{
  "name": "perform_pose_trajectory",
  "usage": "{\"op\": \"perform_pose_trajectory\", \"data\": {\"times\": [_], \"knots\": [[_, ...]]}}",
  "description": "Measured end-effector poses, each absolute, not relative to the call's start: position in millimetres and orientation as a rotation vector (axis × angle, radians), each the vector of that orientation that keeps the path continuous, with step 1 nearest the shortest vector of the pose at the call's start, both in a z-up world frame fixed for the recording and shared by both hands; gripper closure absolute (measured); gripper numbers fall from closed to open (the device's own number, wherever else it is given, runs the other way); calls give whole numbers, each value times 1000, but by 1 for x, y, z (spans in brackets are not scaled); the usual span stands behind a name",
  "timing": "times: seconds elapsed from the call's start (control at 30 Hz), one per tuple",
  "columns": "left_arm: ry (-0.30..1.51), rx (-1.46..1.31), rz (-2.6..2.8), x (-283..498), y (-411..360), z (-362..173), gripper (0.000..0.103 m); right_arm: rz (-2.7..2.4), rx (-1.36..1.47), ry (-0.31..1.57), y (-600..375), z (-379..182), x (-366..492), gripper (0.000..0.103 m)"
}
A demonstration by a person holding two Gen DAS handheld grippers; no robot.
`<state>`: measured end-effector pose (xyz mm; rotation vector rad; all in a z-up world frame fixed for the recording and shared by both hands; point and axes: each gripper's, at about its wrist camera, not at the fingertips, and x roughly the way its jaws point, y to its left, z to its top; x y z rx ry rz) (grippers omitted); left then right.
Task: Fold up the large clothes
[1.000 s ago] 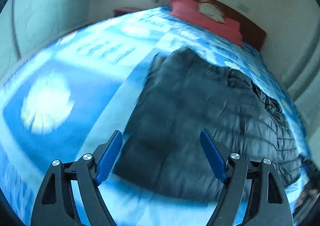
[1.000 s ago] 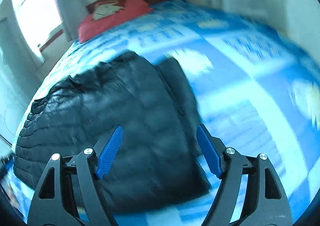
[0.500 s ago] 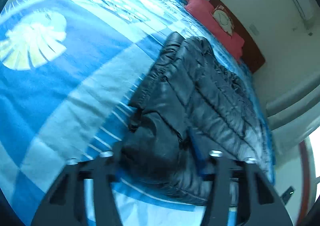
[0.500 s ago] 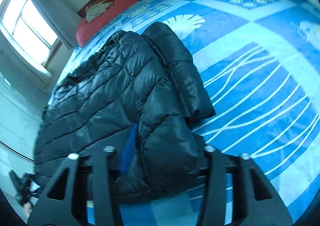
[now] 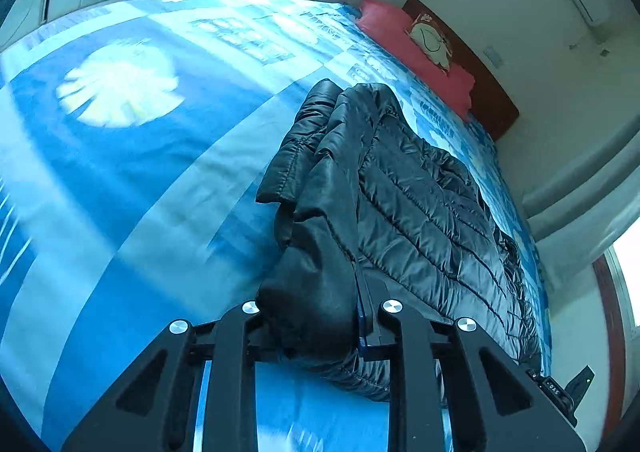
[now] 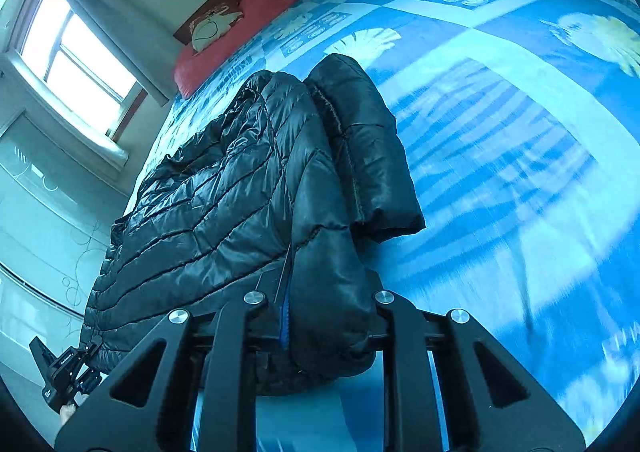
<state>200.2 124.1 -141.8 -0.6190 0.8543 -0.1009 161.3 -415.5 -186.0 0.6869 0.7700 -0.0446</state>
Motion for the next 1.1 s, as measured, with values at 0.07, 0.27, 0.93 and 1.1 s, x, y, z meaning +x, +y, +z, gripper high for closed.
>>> {"op": "perform_pose_trajectory", "data": {"times": [0.07,0.27,0.93,1.1], "knots": [[867,-633,-104,180,129,-144,80,-37,693,774,-415,-185,143,84],[891,-633,-111,118,140,-144,80,-35,709,791,-411,-184,78,84],[915,-582,-124,58,149,-163,70,-80,692,797,-404,-200,18,72],[919,-544,-88,50,151,-161,50,-122,642,800,-399,-193,7,61]]}}
